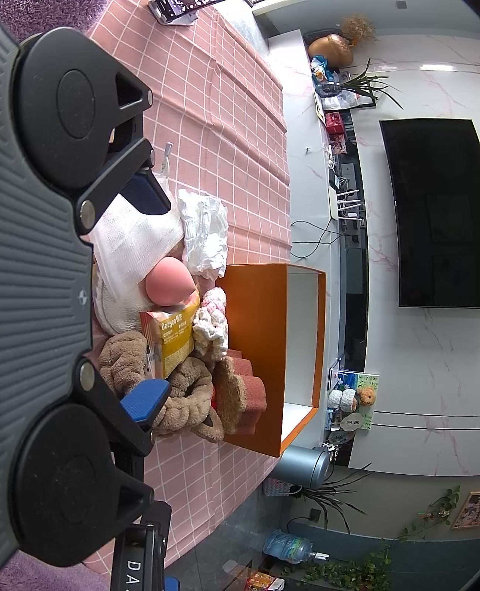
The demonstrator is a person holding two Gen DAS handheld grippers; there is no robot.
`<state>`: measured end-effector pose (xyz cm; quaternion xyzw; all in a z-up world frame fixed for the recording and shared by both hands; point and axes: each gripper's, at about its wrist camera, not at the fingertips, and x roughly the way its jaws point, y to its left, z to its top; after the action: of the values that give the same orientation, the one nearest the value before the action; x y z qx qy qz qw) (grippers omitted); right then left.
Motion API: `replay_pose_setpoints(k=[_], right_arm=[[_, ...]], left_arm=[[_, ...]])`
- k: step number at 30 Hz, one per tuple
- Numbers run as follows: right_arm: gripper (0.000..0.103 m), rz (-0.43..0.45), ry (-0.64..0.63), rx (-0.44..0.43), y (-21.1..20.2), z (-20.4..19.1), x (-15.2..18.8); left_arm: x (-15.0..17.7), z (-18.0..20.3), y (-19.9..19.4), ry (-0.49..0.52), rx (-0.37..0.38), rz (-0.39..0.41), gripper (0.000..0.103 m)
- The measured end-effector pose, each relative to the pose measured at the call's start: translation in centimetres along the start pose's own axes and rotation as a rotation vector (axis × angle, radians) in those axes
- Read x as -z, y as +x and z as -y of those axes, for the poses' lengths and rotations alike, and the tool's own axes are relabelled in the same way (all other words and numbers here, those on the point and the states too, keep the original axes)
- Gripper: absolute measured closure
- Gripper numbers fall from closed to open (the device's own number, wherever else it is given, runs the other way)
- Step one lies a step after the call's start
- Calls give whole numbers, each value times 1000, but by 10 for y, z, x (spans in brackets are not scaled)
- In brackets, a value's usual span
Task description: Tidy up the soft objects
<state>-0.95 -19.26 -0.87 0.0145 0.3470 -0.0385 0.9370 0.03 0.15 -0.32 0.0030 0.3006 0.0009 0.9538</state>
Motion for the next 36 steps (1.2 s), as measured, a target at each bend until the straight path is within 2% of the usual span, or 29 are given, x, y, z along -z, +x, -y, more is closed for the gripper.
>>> replay_pose_setpoints(k=[24, 31, 34, 36], right_arm=[[2, -9, 2, -1, 2, 1, 0], [2, -6, -7, -39, 1, -2, -2], [2, 9, -13, -58, -1, -4, -3], [3, 17, -3, -88, -1, -2, -2]], left_arm=[[6, -1, 0, -9, 0, -5, 0], [6, -4, -2, -19, 15, 8, 0], [5, -9, -2, -37, 55, 2, 18], [4, -12, 2, -49, 79, -13, 22]])
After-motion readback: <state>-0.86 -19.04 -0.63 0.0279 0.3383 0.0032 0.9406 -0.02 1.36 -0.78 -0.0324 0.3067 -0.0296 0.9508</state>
